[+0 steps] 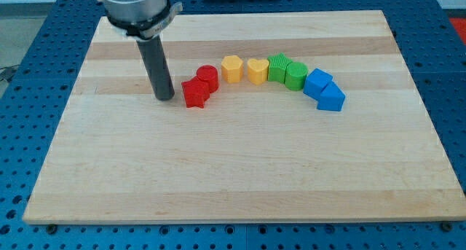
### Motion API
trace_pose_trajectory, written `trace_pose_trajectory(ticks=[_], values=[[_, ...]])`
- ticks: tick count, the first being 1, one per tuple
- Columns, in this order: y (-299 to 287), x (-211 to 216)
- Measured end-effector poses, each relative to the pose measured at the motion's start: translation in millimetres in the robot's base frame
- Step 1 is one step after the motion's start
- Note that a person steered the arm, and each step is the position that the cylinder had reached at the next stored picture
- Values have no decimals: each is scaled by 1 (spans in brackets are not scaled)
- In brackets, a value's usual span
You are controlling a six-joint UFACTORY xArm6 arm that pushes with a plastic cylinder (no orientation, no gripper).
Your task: Place red blocks below yellow hexagon
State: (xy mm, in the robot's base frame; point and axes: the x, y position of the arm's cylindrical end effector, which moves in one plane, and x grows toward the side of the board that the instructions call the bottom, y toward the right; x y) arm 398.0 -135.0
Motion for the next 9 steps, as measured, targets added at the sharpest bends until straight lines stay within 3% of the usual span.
trace_pose_trajectory(ticks=[3,7,9], values=[[28,-27],[97,-24],[77,-29]])
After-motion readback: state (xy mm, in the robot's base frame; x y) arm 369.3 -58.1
